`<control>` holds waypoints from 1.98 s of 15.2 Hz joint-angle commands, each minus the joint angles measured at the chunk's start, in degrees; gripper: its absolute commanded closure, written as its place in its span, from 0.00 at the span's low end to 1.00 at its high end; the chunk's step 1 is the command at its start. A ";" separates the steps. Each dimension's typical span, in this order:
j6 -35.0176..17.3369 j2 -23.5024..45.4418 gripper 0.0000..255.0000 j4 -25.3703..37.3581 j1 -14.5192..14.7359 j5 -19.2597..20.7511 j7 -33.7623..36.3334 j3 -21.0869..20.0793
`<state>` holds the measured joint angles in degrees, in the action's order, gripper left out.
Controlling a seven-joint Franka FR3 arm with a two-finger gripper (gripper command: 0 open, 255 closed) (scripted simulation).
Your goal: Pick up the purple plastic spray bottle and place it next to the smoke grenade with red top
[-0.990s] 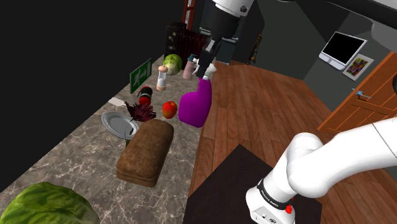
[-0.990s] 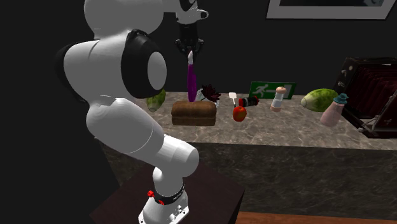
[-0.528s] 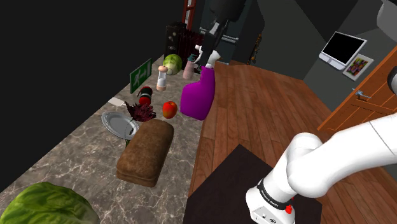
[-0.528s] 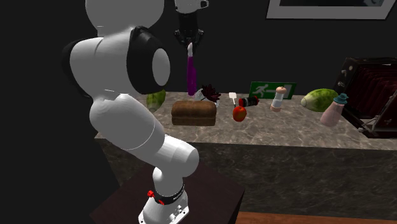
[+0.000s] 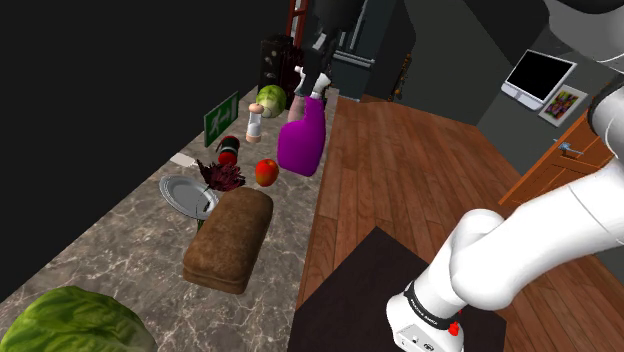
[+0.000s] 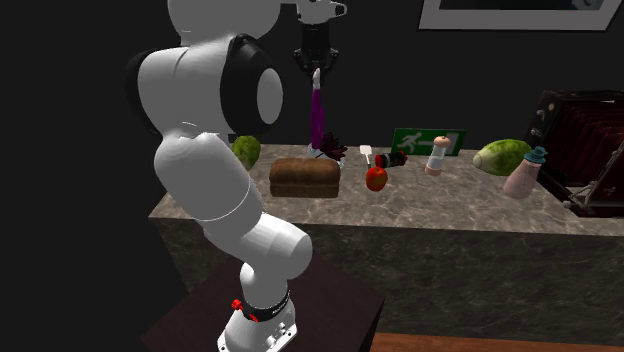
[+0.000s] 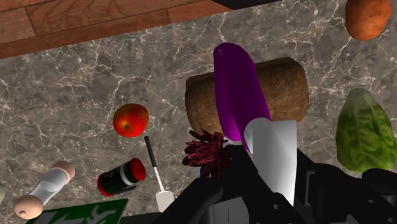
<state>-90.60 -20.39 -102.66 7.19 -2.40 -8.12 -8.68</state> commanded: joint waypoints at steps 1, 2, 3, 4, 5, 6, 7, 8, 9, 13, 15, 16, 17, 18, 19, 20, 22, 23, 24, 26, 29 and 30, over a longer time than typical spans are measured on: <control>-1.70 2.50 1.00 0.82 -0.72 0.50 -1.91 1.20; -2.50 3.80 1.00 1.29 -1.04 0.68 -2.69 1.68; -3.28 5.15 1.00 1.84 -1.35 0.86 -3.45 2.14; -4.01 6.53 1.00 2.47 -1.67 1.01 -4.21 2.59; -4.72 7.96 1.00 3.17 -1.98 1.15 -4.95 3.03; -5.38 9.42 1.00 3.96 -2.30 1.27 -5.68 3.46; -6.01 10.93 1.00 4.82 -2.61 1.37 -6.40 3.88; -6.59 12.48 1.00 5.77 -2.92 1.45 -7.11 4.28; -7.13 14.07 1.00 6.81 -3.23 1.51 -7.82 4.68; -8.81 20.83 1.00 11.85 -4.48 1.59 -10.54 6.12; -9.32 24.47 1.00 14.96 -5.13 1.52 -11.85 6.75; -9.49 26.37 1.00 16.68 -5.46 1.46 -12.48 7.04; -9.58 28.31 1.00 18.52 -5.81 1.39 -13.10 7.30; -9.60 30.32 1.00 20.49 -6.16 1.31 -13.71 7.55; -9.55 32.39 1.00 22.60 -6.51 1.22 -14.31 7.77; -9.40 34.53 1.00 24.87 -6.87 1.12 -14.89 7.99; -8.82 39.07 1.00 29.97 -7.61 0.89 -16.00 8.37; -8.35 41.50 1.00 32.85 -7.99 0.78 -16.53 8.53; -7.74 44.06 1.00 36.01 -8.37 0.65 -17.04 8.67; -5.94 49.78 1.00 43.50 -9.18 0.42 -17.98 8.88; -1.26 59.83 1.00 58.19 -10.30 0.14 -19.01 9.03; -2.64 59.00 1.00 55.99 -10.28 0.15 -19.05 9.02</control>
<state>-93.73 36.85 -49.00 -2.98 -2.21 -27.05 0.35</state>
